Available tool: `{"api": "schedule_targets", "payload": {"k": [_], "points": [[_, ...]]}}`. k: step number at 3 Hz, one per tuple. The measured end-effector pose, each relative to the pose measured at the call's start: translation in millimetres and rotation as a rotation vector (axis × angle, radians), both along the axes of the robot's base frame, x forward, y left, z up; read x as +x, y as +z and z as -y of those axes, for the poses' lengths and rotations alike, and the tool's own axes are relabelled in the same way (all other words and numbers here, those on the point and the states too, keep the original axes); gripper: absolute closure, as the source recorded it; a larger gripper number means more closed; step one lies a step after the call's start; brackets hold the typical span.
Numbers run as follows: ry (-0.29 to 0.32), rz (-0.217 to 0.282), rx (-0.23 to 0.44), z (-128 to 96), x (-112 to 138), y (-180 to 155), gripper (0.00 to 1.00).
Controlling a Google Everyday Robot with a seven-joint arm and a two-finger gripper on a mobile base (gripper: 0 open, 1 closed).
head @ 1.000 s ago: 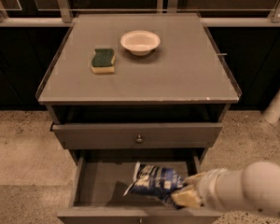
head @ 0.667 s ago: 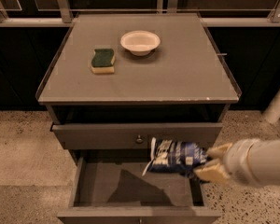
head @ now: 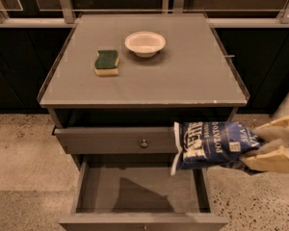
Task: Pick blue chip bag from middle drawer and place on counter
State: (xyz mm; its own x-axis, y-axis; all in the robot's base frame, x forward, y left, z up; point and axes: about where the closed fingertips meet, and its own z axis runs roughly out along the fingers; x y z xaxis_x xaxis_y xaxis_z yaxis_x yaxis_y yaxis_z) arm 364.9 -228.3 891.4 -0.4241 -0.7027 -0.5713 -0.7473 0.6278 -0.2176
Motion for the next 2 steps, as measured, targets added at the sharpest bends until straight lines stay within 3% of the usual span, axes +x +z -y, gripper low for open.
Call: {"api": "schedule_targets", "payload": {"k": [1, 2], "points": [[0.024, 0.033, 0.005, -5, -7, 57, 1.0], [0.033, 0.05, 0.0, -8, -8, 72, 1.0]]}}
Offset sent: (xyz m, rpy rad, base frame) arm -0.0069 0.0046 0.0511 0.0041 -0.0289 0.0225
